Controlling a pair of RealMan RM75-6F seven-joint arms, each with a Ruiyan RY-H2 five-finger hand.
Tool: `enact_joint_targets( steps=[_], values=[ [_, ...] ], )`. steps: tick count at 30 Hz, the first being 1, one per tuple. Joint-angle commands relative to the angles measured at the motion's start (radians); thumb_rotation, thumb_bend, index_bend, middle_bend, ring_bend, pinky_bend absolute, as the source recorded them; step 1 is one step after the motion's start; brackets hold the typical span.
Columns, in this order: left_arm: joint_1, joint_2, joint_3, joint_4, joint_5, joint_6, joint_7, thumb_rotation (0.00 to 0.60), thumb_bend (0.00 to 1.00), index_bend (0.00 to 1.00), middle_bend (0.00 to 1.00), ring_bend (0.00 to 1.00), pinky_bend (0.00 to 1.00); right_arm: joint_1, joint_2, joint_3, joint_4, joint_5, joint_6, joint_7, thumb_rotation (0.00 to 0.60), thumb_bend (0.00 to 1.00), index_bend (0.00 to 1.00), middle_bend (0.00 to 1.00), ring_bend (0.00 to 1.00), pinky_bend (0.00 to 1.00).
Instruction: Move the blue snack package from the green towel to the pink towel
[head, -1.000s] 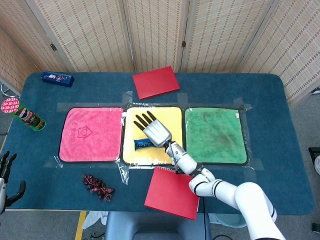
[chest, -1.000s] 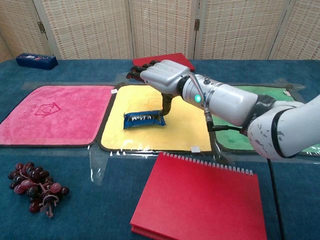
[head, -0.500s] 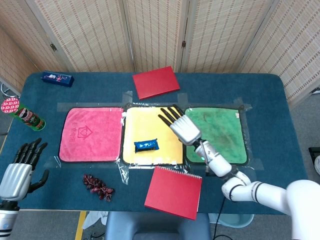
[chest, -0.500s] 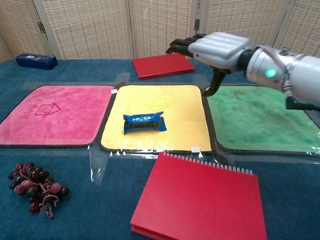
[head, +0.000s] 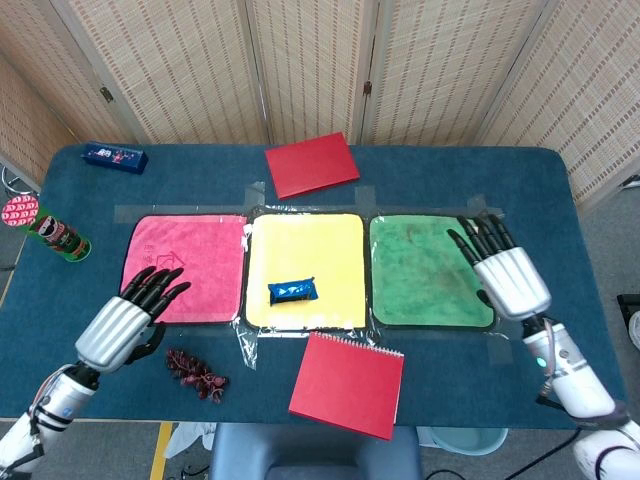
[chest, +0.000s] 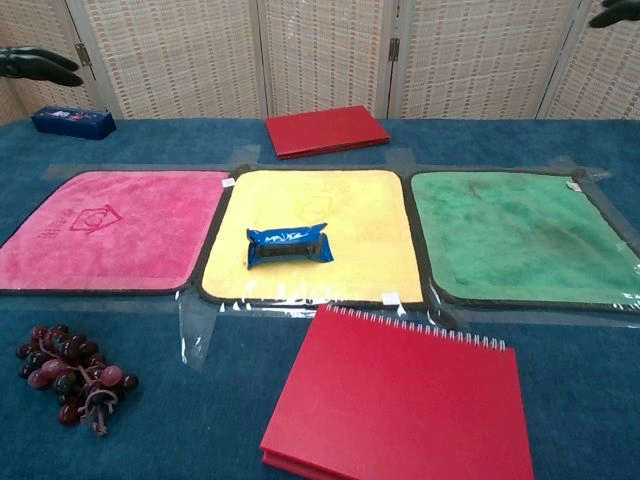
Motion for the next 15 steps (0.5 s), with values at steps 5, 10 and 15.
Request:
enact_joint_targets(
  steps=[5, 10, 15],
  values=[
    [-0.166, -0.013, -0.022, 0.004, 0.048, -0.157, -0.029, 0.600, 0.72, 0.08, 0.00, 0.00, 0.00, -0.164, 0.056, -0.069, 0.008, -0.063, 0.151, 0.122, 0.600, 0.18, 0.00, 0.00, 0.00, 0.00],
    [-0.300, -0.047, -0.041, 0.022, 0.051, -0.290, -0.064, 0.600, 0.82, 0.11, 0.03, 0.02, 0.00, -0.227, 0.040, -0.074, 0.039, -0.079, 0.205, 0.175, 0.600, 0.18, 0.00, 0.00, 0.00, 0.00],
    [-0.420, -0.102, -0.052, 0.053, 0.040, -0.407, -0.072, 0.600, 0.86, 0.12, 0.05, 0.04, 0.01, -0.257, 0.036, -0.064, 0.057, -0.088, 0.226, 0.195, 0.600, 0.18, 0.00, 0.00, 0.00, 0.00]
  ],
)
